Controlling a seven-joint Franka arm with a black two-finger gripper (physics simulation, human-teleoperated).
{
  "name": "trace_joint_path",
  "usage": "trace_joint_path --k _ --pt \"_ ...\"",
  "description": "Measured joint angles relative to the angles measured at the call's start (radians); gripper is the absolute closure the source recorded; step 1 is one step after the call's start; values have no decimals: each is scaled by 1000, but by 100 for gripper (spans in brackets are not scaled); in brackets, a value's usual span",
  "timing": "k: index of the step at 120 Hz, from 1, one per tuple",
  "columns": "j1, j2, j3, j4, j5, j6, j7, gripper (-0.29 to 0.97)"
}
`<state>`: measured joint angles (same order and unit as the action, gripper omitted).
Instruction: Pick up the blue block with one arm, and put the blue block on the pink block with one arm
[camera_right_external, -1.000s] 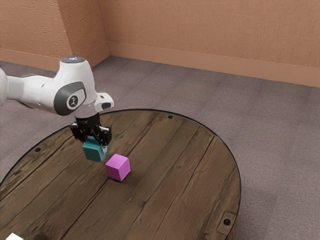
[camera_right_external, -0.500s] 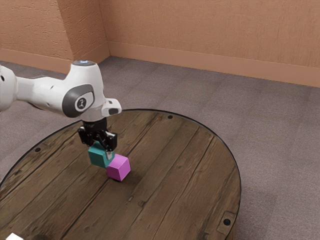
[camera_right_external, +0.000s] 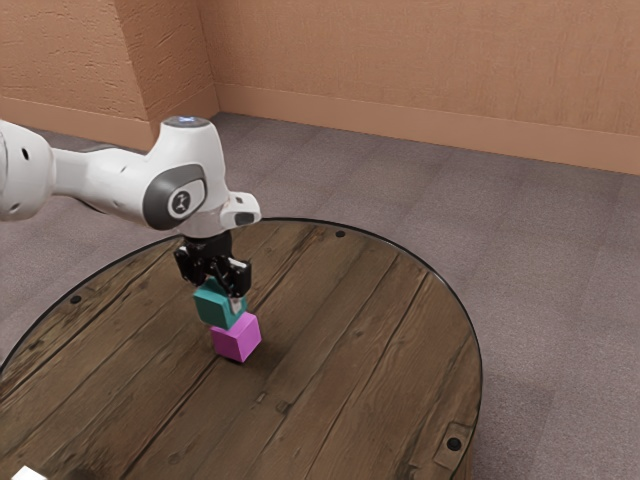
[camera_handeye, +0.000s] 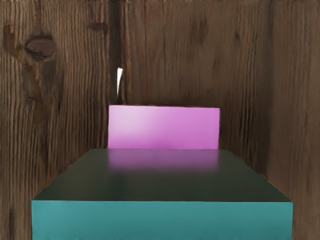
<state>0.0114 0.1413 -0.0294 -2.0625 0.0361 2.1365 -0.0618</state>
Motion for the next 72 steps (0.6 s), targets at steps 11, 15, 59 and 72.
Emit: trace_joint_path --k 11,15,59,72 --pt "1 10 -1 4 0 0 3 31" --pt "2 16 -1 9 0 0 4 31" --pt "1 33 -3 26 -4 -1 15 20" --pt "1 32 -3 27 -7 -1 18 13"
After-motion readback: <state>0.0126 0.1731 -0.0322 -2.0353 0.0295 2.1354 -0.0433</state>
